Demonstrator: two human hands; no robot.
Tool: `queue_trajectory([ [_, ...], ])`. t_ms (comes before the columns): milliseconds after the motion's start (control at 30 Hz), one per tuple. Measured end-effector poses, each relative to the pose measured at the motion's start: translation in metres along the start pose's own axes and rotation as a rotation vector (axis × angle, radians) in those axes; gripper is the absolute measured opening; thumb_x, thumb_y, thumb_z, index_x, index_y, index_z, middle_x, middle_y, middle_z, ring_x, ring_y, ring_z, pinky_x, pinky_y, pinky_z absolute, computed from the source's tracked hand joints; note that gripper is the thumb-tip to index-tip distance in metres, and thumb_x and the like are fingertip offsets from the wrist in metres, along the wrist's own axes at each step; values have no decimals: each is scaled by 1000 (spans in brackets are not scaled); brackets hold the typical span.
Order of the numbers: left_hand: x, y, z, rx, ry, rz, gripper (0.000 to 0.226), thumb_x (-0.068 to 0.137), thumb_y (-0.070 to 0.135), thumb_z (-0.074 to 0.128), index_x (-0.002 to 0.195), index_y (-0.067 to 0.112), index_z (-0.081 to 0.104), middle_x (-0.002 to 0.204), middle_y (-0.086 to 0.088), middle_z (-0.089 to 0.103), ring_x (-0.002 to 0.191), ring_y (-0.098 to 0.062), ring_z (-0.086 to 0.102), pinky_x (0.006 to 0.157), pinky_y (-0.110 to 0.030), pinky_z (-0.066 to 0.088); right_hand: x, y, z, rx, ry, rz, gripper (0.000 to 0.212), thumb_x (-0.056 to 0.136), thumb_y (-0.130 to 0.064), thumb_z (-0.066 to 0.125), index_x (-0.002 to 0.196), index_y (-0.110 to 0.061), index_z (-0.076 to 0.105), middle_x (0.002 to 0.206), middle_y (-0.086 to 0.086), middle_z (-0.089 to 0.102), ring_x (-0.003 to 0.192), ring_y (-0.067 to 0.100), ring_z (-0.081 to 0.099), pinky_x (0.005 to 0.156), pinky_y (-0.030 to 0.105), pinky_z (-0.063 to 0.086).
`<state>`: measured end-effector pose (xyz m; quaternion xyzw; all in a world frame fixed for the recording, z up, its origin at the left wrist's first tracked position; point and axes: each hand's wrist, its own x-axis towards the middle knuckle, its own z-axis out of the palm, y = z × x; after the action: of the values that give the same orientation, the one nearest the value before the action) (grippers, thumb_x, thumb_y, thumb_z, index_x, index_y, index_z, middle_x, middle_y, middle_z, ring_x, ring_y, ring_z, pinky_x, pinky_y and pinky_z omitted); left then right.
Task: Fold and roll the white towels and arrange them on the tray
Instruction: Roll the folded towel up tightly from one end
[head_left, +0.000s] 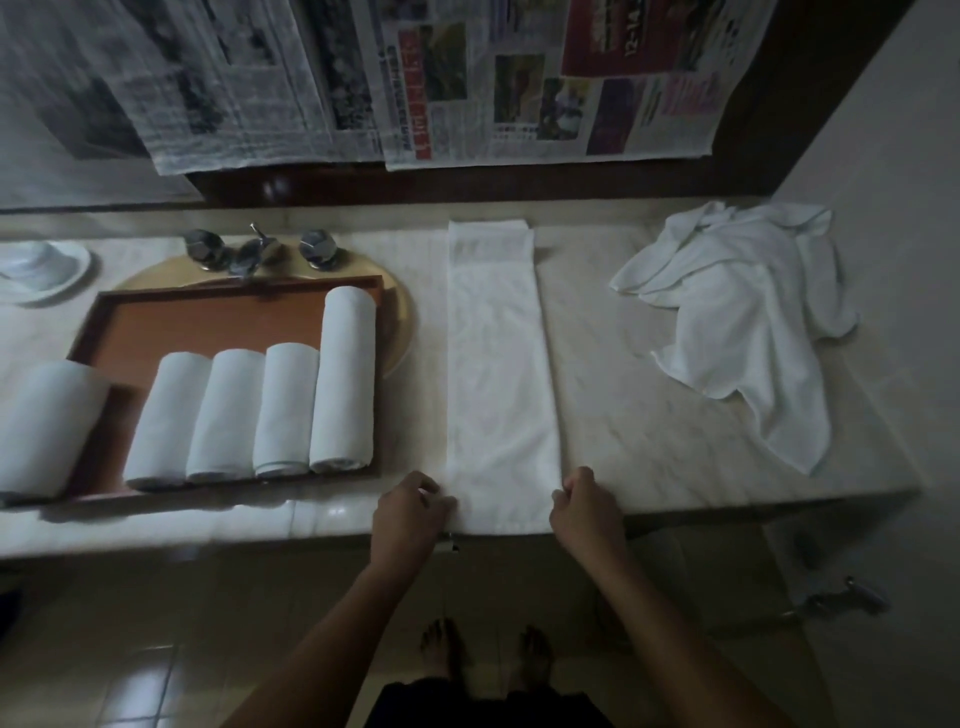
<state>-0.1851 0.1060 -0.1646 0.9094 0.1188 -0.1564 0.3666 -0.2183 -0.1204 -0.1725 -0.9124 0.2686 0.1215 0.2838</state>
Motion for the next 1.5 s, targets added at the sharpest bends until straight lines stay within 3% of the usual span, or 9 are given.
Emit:
queue_trajectory([
  [200, -23, -11, 20, 204, 161, 536, 44, 94, 29, 69, 134, 17, 58, 133, -5, 59, 118, -23, 57, 96, -38, 50, -12, 3, 3, -58, 203, -401, 57, 96, -22, 62, 148, -11, 42, 145, 11, 49, 131, 30, 48, 103, 44, 48],
  [300, -25, -22, 38, 463, 47, 832, 66, 90, 33, 64, 151, 14, 46, 158, -9, 45, 146, -27, 42, 116, -44, 37, -17, 11, 17, -229, 107, -748, 69, 94, -25, 47, 160, -13, 31, 167, 12, 26, 155, 30, 22, 124, 49, 24],
  [433, -12, -34, 40, 551, -35, 913, 65, 79, 13, 76, 140, 13, 53, 138, -8, 54, 121, -27, 57, 102, -40, 47, -6, 38, 29, -403, -30, -870, 84, 79, -22, 62, 158, -14, 34, 166, 14, 26, 155, 34, 21, 124, 53, 23],
  [667, 2, -44, 21, 558, -43, 1073, 22, 81, 6, 61, 102, 14, 61, 97, -2, 56, 83, -24, 51, 72, -38, 48, 15, 58, 20, -297, 215, -1083, 29, 89, -7, 42, 99, -8, 69, 121, 15, 67, 122, 35, 62, 113, 47, 45],
  [867, -3, -35, 27, 459, -49, 1032, 11, 85, 10, 64, 94, 16, 65, 90, 0, 61, 80, -23, 56, 68, -36, 48, 15, 76, 10, -450, 211, -1066, 56, 73, -4, 72, 129, -10, 65, 135, 17, 61, 128, 36, 57, 109, 57, 46],
  [933, -6, -28, 27, 392, -75, 951, 15, 84, 11, 72, 97, 18, 67, 91, 1, 64, 81, -22, 59, 67, -34, 49, 11, 72, 10, -443, 246, -1100, 50, 84, -1, 59, 133, -11, 61, 135, 18, 60, 126, 37, 59, 105, 58, 47],
  [1033, -9, -23, 22, 338, -88, 869, 13, 86, 13, 71, 96, 19, 67, 89, 3, 67, 79, -20, 60, 65, -35, 51, 11, 66, 9, -384, 274, -1095, 43, 97, 0, 28, 124, -11, 59, 122, 16, 66, 113, 35, 65, 97, 57, 52],
  [1367, -12, -24, 11, 302, -78, 723, 8, 88, 16, 73, 96, 20, 74, 94, 5, 70, 83, -18, 66, 70, -23, 47, 18, 78, -14, -181, 76, -1075, 30, 94, -21, 48, 111, -16, 72, 117, 1, 73, 116, 22, 67, 106, 39, 48],
  [1500, -12, -19, 9, 236, -74, 602, 11, 92, 20, 71, 100, 22, 78, 94, 7, 74, 82, -11, 68, 74, -25, 52, 19, 69, -26, -92, 15, -900, 22, 101, -25, 56, 101, -15, 75, 101, -3, 70, 96, 17, 60, 88, 33, 49],
])
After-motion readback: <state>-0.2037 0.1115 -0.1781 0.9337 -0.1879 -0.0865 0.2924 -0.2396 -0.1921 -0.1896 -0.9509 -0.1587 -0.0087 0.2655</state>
